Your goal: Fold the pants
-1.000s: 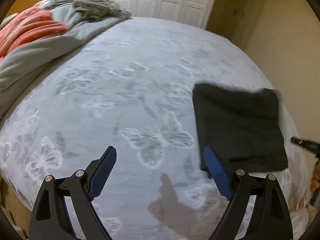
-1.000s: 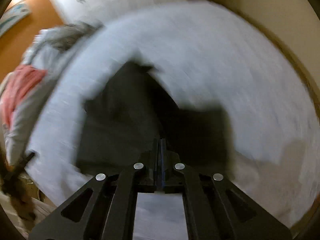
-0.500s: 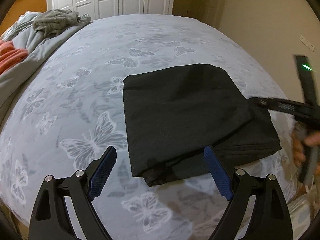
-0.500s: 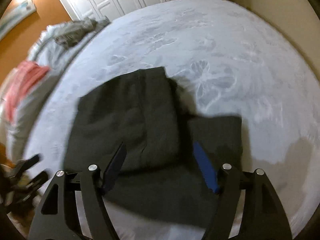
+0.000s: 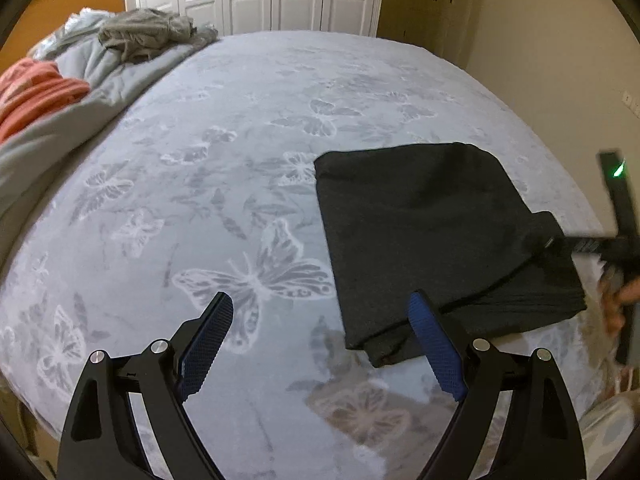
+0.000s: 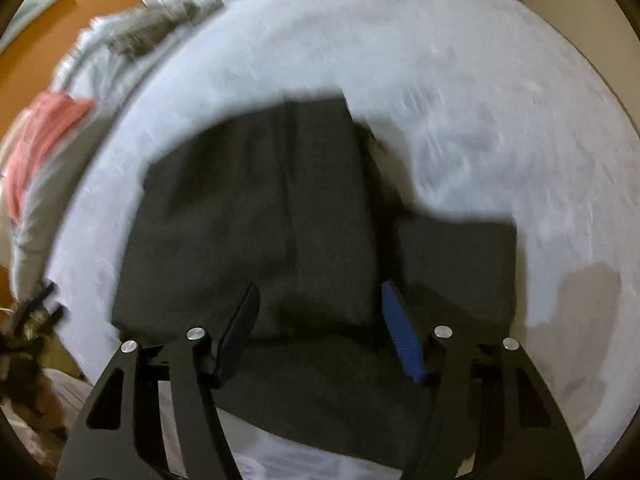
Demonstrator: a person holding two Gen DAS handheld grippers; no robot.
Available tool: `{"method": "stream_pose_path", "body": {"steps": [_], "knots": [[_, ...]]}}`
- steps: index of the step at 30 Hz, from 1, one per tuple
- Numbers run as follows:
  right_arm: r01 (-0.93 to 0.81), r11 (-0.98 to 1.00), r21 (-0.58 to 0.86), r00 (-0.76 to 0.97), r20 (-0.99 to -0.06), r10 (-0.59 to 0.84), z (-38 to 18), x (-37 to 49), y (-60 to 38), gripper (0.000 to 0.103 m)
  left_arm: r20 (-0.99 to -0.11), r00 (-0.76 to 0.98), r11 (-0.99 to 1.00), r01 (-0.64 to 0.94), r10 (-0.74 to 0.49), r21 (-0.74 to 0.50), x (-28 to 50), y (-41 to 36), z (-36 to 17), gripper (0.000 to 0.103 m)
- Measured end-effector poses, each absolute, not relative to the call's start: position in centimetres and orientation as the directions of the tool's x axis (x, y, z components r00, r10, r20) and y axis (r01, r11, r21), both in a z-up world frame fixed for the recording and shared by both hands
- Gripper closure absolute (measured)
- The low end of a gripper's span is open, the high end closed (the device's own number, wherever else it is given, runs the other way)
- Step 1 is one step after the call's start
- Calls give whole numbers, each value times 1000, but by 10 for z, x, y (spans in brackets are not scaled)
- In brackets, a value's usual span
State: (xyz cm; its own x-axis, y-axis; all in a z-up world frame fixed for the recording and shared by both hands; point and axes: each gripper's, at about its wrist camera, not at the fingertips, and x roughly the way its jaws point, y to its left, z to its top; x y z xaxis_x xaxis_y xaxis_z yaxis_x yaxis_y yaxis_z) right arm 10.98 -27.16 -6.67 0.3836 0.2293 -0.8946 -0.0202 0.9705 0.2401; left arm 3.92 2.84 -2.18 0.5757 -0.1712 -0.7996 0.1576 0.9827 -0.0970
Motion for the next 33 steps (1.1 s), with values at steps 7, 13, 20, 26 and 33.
{"method": "stream_pose_path", "body": {"steps": [7, 13, 20, 26, 33], "knots": [[-226, 973, 57, 610, -770, 187, 37, 112, -204, 92, -779, 595, 979, 152, -197, -132, 36, 20, -15, 16], [-162, 965, -208, 504, -858, -101, -10, 169, -226, 79, -806, 561, 979, 172, -192, -113, 40, 10, -26, 16], [74, 971, 227, 521, -839, 157, -41, 140, -321, 32, -792, 578, 974, 204, -199, -95, 39, 0, -24, 16], [84, 950, 300, 428, -872, 237, -74, 184, -303, 44, -792, 566, 970, 204, -227, -133, 43, -5, -24, 16], [-32, 947, 320, 523, -802, 289, -9, 173, -247, 88, -773, 584, 969, 162, -246, -186, 48, 19, -16, 16]]}}
